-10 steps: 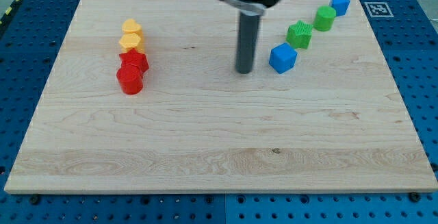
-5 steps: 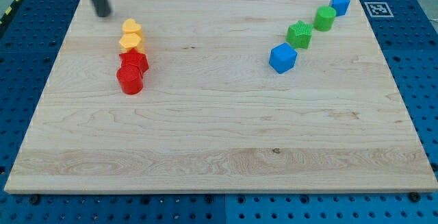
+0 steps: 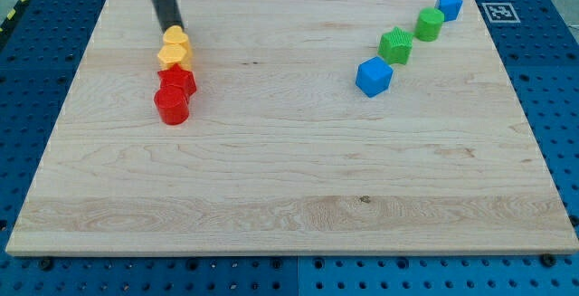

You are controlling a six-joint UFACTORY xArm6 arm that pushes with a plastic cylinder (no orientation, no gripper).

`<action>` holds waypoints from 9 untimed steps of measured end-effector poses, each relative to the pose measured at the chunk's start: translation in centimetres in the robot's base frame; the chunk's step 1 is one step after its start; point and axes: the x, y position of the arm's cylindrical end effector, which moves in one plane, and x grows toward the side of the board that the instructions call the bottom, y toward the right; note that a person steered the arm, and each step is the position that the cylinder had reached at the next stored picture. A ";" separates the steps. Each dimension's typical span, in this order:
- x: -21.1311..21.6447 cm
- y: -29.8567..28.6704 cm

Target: Push the yellow heart to the center

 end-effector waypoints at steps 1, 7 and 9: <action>0.0 0.6; 4.9 2.2; 4.9 7.6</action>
